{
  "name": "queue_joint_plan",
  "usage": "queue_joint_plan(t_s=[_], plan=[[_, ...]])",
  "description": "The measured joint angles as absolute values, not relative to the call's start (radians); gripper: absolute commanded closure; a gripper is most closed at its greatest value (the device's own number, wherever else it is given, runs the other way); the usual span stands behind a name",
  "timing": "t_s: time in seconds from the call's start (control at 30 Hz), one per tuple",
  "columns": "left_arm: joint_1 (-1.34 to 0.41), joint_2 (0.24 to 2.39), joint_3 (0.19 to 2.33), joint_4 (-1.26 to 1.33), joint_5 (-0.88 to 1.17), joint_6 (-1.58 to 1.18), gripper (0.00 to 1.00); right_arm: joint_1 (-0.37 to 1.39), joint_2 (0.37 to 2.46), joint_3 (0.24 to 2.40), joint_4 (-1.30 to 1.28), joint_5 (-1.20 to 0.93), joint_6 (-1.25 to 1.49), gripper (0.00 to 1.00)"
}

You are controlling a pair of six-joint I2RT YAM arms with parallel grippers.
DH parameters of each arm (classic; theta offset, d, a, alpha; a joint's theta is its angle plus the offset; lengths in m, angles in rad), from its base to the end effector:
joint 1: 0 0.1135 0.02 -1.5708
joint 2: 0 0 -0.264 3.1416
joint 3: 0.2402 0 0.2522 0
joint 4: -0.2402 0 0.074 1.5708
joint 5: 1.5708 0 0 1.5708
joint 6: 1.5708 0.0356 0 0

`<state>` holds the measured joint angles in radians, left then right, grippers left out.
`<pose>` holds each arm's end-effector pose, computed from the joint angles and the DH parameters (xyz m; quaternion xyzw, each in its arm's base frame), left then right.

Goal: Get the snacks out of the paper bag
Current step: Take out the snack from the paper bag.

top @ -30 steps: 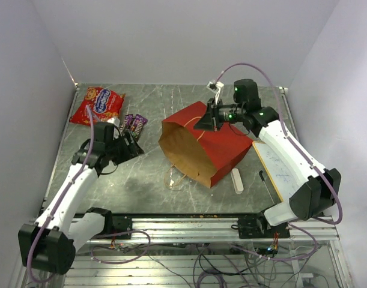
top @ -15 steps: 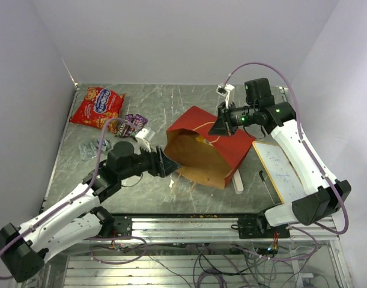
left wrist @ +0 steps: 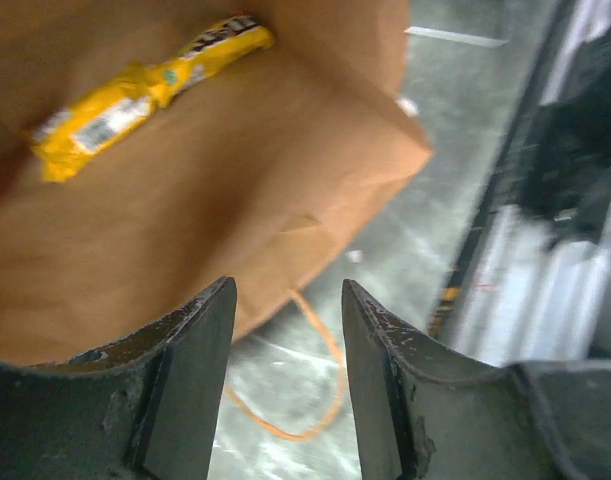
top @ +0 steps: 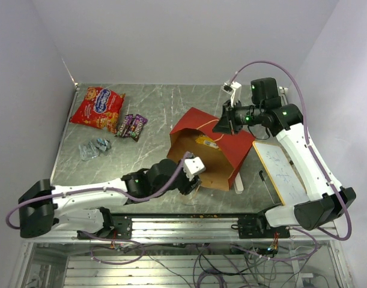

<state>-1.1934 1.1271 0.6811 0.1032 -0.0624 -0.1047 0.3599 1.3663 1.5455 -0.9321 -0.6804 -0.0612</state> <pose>0.0967 -0.2378 0.2636 0.4077 0.7082 -0.3278 0.4742 0.2457 0.1164 0.4052 -0.3105 0.8181 0.3585 0.3251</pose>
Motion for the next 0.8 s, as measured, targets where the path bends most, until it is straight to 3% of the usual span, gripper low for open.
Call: queue_joint_plan(t_s=[0.1,0.17,0.47,0.8], plan=[[-1.195,1.215,0.704,0.133,-0.14,0.055,0.66,0.36,1.365,1.546,-0.897,-0.691,-0.039,1.0],[-1.195,1.272,0.728,0.15,-0.192,0.164,0.71,0.359,1.365,1.546,-0.882,-0.698,-0.033,1.0],[-1.178,1.557,0.78,0.374,-0.319,0.572,0.59,0.355,1.39,1.618,-0.886,-0.738,-0.05,1.0],[-1.015,1.829,0.965,0.466,-0.271,0.666,0.43,0.339,1.465,1.703,-0.919,-0.82,-0.084,1.0]])
